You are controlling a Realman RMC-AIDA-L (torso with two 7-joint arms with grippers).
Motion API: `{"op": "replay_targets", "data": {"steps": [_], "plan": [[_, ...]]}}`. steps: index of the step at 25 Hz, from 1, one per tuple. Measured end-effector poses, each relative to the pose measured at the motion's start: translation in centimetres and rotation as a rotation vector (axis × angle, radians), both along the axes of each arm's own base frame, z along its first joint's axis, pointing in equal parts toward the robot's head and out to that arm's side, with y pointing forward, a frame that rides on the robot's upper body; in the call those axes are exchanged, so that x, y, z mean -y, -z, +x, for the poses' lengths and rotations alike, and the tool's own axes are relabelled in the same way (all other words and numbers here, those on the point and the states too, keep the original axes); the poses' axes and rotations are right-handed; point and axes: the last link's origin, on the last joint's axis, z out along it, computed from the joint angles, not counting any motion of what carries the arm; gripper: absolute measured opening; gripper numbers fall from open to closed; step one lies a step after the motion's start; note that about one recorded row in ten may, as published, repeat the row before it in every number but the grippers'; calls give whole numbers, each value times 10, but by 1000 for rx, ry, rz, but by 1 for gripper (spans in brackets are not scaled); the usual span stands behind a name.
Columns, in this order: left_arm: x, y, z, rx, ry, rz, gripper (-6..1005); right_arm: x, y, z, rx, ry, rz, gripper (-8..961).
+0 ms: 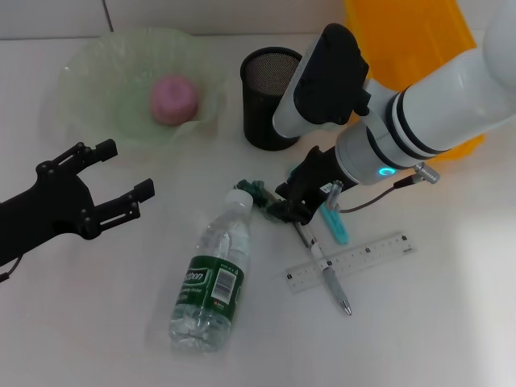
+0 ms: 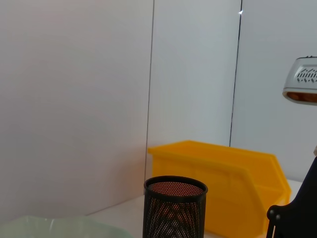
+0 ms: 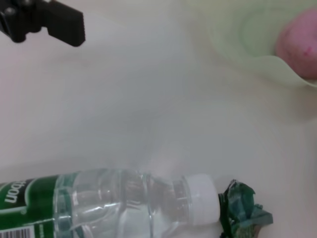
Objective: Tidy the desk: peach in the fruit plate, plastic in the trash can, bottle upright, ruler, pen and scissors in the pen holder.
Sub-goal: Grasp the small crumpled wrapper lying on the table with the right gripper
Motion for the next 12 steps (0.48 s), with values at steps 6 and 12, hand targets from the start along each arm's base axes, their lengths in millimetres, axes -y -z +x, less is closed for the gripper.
{"op": "replay_targets", "data": {"steps": [6,12], "plan": [[-1,0,1,1,2,0,861,-4,3,1,-3,1,19,326],[-1,0,1,1,3,0,861,-6,6,1,9,-4,15,533]]}}
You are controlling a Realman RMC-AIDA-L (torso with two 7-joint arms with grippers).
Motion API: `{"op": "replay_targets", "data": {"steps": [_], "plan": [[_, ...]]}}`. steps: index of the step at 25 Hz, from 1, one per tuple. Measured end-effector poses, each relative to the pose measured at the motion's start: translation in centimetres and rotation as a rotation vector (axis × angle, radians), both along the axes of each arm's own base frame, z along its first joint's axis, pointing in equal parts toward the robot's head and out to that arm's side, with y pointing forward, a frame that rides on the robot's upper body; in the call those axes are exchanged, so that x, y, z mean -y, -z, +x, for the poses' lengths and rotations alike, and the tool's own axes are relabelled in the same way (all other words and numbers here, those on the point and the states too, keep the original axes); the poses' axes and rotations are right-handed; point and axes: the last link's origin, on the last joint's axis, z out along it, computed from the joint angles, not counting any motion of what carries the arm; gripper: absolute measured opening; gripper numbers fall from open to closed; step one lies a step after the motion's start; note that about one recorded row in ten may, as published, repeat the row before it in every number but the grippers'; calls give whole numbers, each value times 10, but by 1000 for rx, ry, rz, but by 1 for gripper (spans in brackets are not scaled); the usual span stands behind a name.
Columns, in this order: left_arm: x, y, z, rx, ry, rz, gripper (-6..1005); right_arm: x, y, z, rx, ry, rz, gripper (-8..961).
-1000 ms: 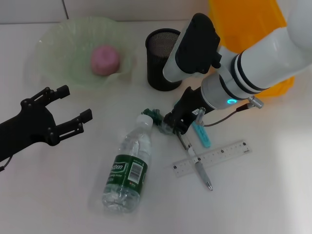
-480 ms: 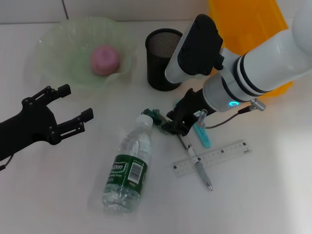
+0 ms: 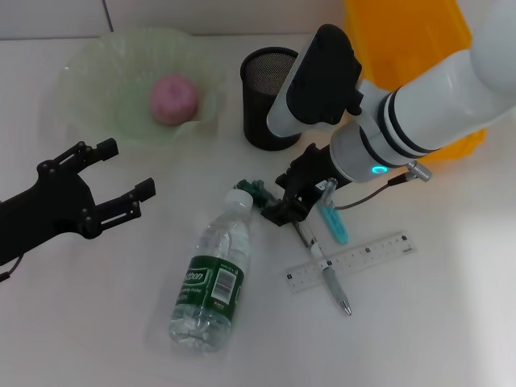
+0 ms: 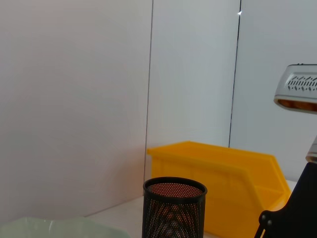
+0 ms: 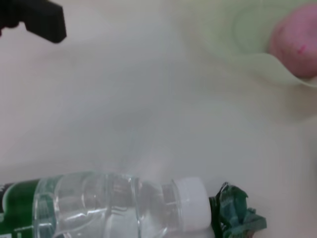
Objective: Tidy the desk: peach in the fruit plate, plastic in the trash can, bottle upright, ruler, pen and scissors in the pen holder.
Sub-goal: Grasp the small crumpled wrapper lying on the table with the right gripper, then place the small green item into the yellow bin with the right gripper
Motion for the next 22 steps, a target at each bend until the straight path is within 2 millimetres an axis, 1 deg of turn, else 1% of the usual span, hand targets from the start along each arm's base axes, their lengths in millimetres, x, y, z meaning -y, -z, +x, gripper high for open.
{"op": "replay_targets", "data": {"steps": [3,8,18,21,22], "plan": [[0,0,0,0,0,0,861,-1,3,1,16,4,-9,636],[0,0,0,1,0,0,861,-1,7,1,21,1,-15,430],[0,1,0,2,-1,0,861,2,5,-3,1,-10,-13,229],[1,1,-1,2,-4,0,861,4,0,-5,-18,-14,-1,147],[1,1,-1,2,-4,0,861,5,-9,-9,-46,-15,20,119]]}}
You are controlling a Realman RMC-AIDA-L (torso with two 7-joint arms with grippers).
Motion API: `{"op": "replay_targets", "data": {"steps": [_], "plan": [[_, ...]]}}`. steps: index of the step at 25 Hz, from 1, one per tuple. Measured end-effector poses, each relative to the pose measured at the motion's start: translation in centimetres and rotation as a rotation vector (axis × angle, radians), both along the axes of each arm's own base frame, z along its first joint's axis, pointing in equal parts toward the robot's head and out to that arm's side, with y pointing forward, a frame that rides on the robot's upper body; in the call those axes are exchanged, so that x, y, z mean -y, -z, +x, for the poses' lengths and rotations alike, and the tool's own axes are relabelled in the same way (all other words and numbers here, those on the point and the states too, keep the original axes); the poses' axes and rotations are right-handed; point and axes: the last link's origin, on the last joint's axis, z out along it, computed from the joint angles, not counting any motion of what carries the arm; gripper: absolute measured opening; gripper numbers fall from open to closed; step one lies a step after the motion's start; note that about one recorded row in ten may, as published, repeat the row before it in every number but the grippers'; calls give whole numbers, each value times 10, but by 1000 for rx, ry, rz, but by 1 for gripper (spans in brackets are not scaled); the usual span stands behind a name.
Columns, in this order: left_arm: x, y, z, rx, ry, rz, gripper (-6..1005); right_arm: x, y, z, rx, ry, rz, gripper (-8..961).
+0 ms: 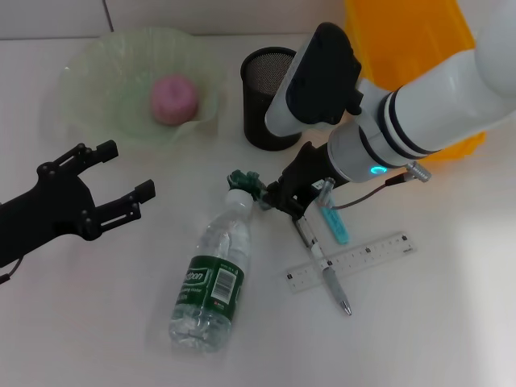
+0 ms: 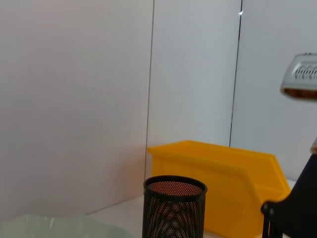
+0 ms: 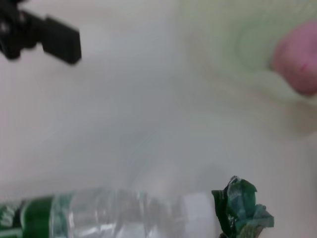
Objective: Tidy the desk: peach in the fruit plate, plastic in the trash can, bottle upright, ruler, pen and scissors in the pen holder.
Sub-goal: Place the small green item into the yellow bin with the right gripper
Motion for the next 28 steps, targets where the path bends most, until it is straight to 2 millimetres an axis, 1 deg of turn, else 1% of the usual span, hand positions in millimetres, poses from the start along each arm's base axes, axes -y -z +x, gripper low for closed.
{"op": "replay_targets", "data": {"steps": [1,2,3,4,5,6,7,8,9,10,11,12,13,14,17,18,20,22,26,28], "plan": [[0,0,0,0,-1,0,861,0,0,0,0,0,0,105],[1,0,-1,1,-3,1,861,-2,-18,-4,-42,12,46,92],[1,0,-1,1,-3,1,861,-2,-18,-4,-42,12,46,78],[1,0,-1,1,-4,1,861,-5,-41,-6,-83,25,106,65],[1,0,-1,1,-4,1,861,-5,-41,-6,-83,25,106,60],[1,0,-1,1,-4,1,861,-7,-55,-9,-109,24,141,56],[1,1,0,2,-3,1,861,-11,-84,-12,-164,29,227,51],[1,1,0,2,-3,1,861,-11,-84,-12,-164,29,227,46],[0,1,0,1,-2,1,861,-13,-94,-11,-182,35,259,42],[0,1,0,1,-1,1,861,-19,-121,-5,-222,60,350,37],[0,2,1,3,1,0,861,-26,-141,6,-255,97,434,37],[0,2,1,3,1,0,861,-26,-141,6,-255,97,434,37],[0,2,2,4,2,-1,861,-34,-159,22,-284,142,523,38],[0,2,2,4,2,-1,861,-34,-159,22,-284,142,523,38],[0,3,2,5,3,-2,861,-42,-172,48,-303,214,611,37],[0,3,2,5,3,-1,861,-42,-172,48,-303,214,611,37],[0,3,3,7,6,-2,861,-46,-171,62,-306,256,628,36],[1,4,4,11,10,-5,861,-49,-163,74,-304,292,609,35],[1,4,4,12,13,-5,861,-47,-158,79,-303,314,599,34],[0,3,4,14,13,-4,860,-46,-158,80,-305,317,598,95]]}}
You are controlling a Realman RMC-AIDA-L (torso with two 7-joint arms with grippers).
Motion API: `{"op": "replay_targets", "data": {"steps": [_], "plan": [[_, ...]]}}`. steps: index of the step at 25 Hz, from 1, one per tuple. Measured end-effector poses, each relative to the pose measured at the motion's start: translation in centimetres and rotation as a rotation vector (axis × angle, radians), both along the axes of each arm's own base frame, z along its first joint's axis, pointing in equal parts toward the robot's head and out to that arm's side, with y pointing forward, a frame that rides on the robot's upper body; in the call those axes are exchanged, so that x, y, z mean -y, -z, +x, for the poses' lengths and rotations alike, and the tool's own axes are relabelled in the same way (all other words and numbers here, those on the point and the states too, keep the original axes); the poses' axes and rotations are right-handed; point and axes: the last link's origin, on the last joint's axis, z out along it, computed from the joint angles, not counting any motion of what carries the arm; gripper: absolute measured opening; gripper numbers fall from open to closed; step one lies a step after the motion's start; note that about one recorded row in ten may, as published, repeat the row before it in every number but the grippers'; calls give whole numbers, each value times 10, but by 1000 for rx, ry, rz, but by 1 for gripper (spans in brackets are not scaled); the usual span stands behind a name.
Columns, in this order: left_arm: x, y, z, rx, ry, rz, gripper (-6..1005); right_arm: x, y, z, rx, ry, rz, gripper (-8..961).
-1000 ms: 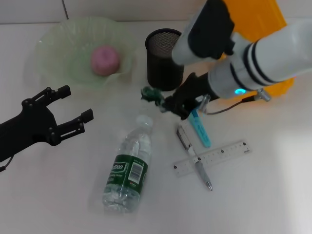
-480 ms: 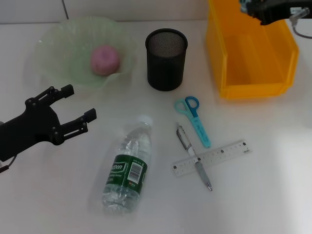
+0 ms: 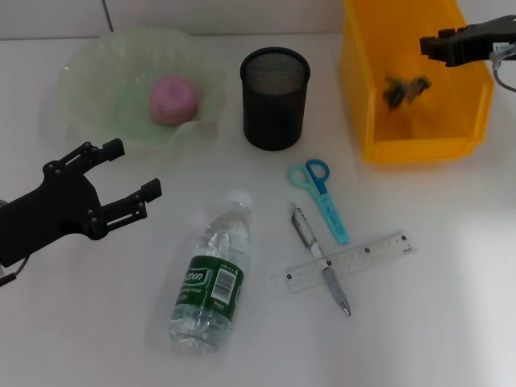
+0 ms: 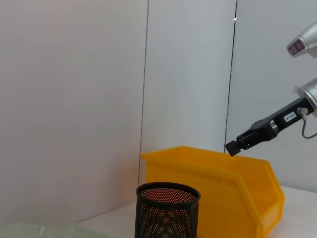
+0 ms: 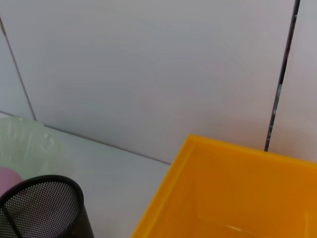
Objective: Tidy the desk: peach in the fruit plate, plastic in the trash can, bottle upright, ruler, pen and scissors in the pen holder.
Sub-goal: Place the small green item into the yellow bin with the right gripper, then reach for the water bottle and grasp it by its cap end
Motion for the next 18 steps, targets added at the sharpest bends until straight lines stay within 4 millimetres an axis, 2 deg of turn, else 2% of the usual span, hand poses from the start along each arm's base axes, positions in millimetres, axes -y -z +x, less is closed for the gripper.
{"op": "replay_targets", "data": {"steps": [2,7,8,9,10,11,13,14,15,16,17,18], "plan": [[0,0,0,0,0,0,860,1,-2,-1,-4,-4,6,156],[0,-4,6,55,-3,-32,860,14,-14,-10,-102,-81,37,421],[-2,-6,7,73,-21,-50,860,21,-16,-12,-137,-123,35,459],[-4,-10,9,97,-46,-78,860,37,-20,-15,-214,-222,19,497],[-4,-10,9,97,-46,-78,860,37,-20,-15,-214,-222,19,535],[-6,-12,11,112,-64,-98,860,46,-22,-15,-251,-276,11,573],[-12,-25,19,139,-130,-180,860,64,-22,-10,-312,-367,-13,645],[-12,-28,22,136,-134,-191,860,81,-19,1,-337,-439,-29,679],[-12,-28,22,136,-134,-191,860,81,-19,1,-337,-439,-29,712],[-12,-28,22,136,-134,-191,860,90,-17,9,-343,-460,-37,746],[-10,-35,45,92,-106,-259,860,98,-15,18,-344,-472,-46,780],[-10,-35,52,73,-102,-274,860,104,-13,25,-346,-475,-54,814]]}}
